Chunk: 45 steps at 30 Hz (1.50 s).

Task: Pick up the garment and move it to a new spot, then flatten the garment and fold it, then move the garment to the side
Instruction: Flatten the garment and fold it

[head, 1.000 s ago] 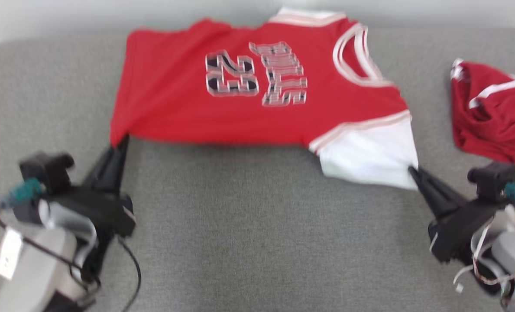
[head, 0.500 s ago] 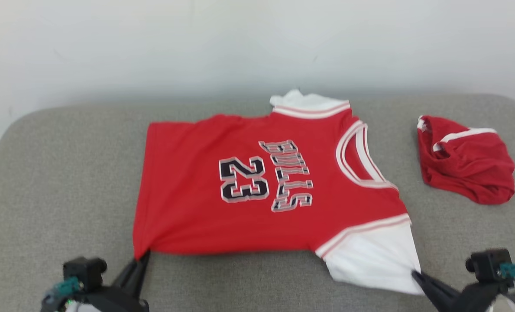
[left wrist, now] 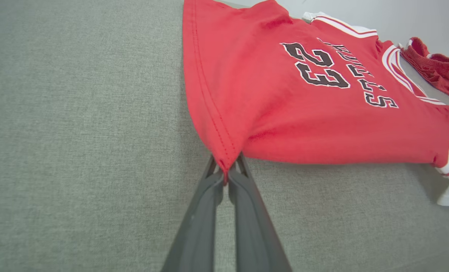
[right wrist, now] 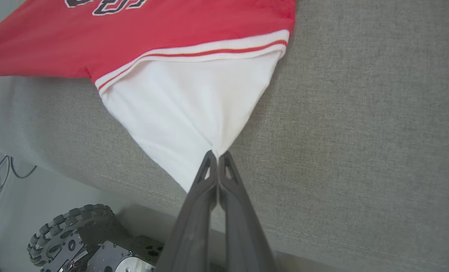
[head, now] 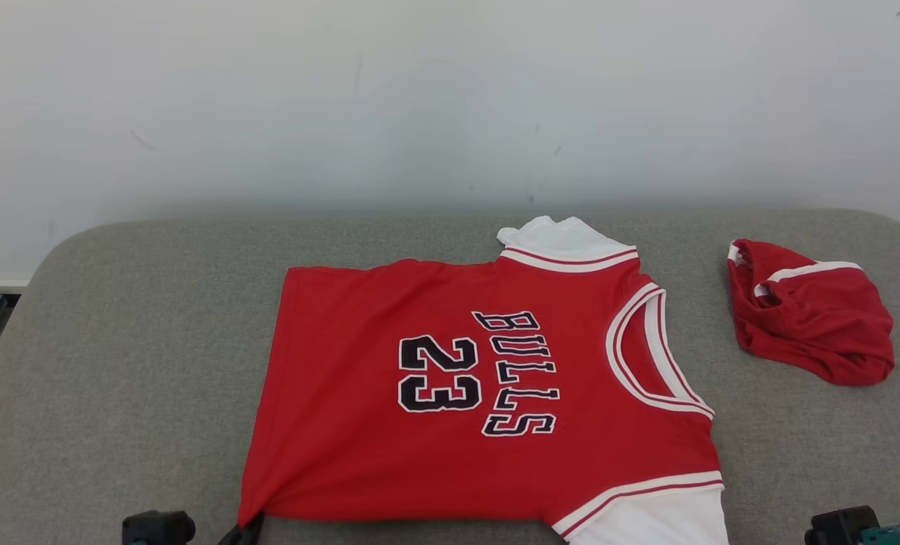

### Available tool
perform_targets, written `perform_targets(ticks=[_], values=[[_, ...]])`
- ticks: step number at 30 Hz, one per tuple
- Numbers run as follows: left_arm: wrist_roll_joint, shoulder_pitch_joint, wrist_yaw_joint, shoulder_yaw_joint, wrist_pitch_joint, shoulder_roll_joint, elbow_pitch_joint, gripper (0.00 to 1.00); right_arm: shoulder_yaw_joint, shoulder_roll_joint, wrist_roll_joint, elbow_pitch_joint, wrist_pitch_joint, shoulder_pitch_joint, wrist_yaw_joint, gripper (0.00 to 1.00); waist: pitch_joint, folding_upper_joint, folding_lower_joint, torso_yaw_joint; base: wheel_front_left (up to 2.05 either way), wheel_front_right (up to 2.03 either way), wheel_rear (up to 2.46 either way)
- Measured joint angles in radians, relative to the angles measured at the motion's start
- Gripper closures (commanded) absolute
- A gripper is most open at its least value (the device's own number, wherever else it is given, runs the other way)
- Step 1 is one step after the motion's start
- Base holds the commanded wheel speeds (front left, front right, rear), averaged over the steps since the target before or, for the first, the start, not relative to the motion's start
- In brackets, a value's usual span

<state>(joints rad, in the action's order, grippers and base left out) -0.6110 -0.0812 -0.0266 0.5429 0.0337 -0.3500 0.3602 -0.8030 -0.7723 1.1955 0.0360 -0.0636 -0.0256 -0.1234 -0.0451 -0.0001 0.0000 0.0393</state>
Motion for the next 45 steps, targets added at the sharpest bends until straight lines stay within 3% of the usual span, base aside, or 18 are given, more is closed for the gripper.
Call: perform_targets(ticks=[25,26,27,28,29,38,45], values=[[-0.048,-0.006,-0.01,0.026,-0.092,0.056,0.111,1.0,-0.019,0.097,-0.073,0.154,-0.131,-0.036,-0.001,1.0,0.033,0.0001,0.0,-0.006,0.0,0.0,0.0],[-0.048,-0.01,-0.01,0.025,-0.092,0.058,0.112,1.0,-0.019,0.101,-0.075,0.159,-0.132,-0.042,-0.001,0.89,0.033,0.0001,0.0001,-0.006,0.0,0.0,0.0],[-0.048,-0.012,-0.013,0.026,-0.092,0.06,0.113,0.99,-0.017,0.104,-0.08,0.162,-0.132,-0.046,-0.001,0.55,0.034,0.0001,0.0001,-0.006,0.0,0.0,0.0],[-0.046,-0.012,-0.018,0.026,-0.091,0.061,0.116,0.51,-0.016,0.106,-0.086,0.163,-0.131,-0.047,-0.001,0.0,0.034,0.0001,0.0001,-0.006,0.0,0.0,0.0],[-0.046,-0.012,-0.018,0.024,-0.088,0.061,0.118,0.0,-0.011,0.111,-0.088,0.169,-0.131,-0.047,-0.001,0.0,0.034,0.0001,0.0001,-0.006,0.0,0.0,0.0],[-0.045,-0.022,-0.026,-0.007,-0.049,0.056,0.095,0.0,0.049,0.1,-0.063,0.12,-0.098,-0.046,-0.001,0.0,0.025,0.0001,0.0,-0.006,0.0,0.0,0.0],[-0.028,-0.033,-0.046,-0.039,0.023,0.037,0.034,0.0,0.114,0.08,-0.077,0.058,-0.008,-0.074,-0.001,0.0,0.015,0.0001,0.0001,-0.009,0.0,0.0,0.0]])
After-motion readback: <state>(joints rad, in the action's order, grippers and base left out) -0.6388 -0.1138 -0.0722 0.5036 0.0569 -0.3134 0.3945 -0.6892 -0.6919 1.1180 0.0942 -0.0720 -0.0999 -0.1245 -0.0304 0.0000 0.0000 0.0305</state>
